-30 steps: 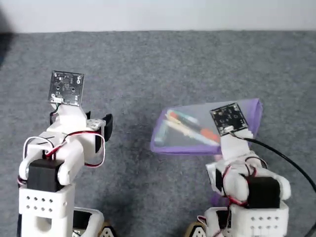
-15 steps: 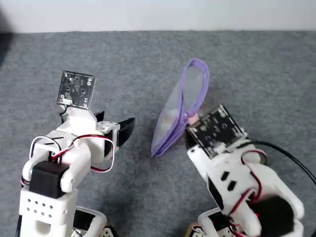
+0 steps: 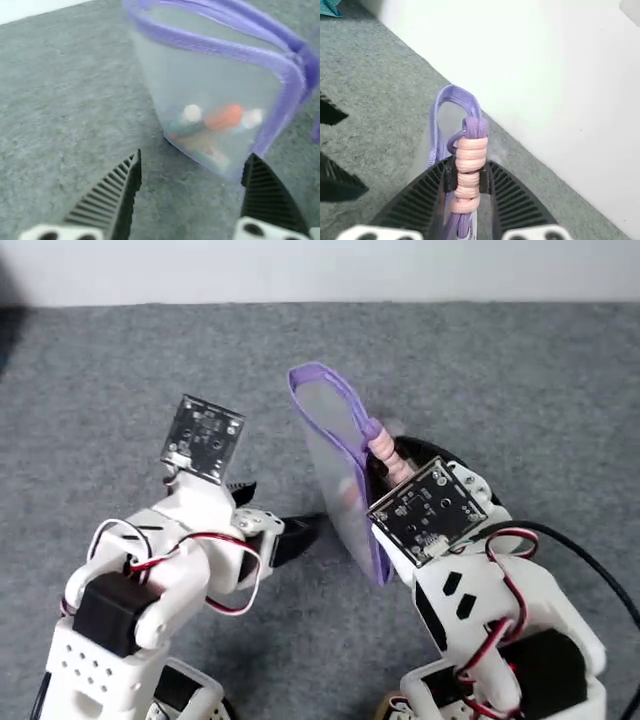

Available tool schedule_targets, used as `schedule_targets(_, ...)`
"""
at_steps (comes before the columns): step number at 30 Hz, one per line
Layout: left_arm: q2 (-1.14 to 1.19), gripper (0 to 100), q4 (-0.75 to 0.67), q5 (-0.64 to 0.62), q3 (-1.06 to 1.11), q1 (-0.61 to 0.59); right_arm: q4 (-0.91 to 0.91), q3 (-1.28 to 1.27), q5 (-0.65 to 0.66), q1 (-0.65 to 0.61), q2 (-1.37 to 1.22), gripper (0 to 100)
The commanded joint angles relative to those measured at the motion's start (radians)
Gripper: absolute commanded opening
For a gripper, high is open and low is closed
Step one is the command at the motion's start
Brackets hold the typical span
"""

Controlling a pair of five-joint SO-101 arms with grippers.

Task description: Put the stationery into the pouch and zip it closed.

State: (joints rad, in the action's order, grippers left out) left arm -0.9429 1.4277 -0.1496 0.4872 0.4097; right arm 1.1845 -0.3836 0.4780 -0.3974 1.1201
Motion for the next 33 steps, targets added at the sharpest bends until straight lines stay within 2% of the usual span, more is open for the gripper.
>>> schedule_targets(1,-0.002,32,-0.046,-0.037,-0.058,0.041,-0.035,-0.003,0.008,-0.018,0.01,0.6)
schedule_targets(9,0.008,31,-0.18,-0.044,-0.019,0.018,-0.033,-0.006,0.006,-0.114,0.008,0.6)
schedule_targets(15,0.003,31,-0.18,-0.046,-0.025,0.068,-0.033,-0.005,0.006,-0.125,-0.042,0.6)
schedule_targets(26,0.0,31,-0.138,-0.04,-0.025,0.069,-0.096,-0.005,0.005,-0.127,-0.088,0.6)
schedule_targets(33,0.009,29,-0.207,-0.04,0.03,0.06,-0.088,0.0,0.005,-0.128,-0.079,0.6)
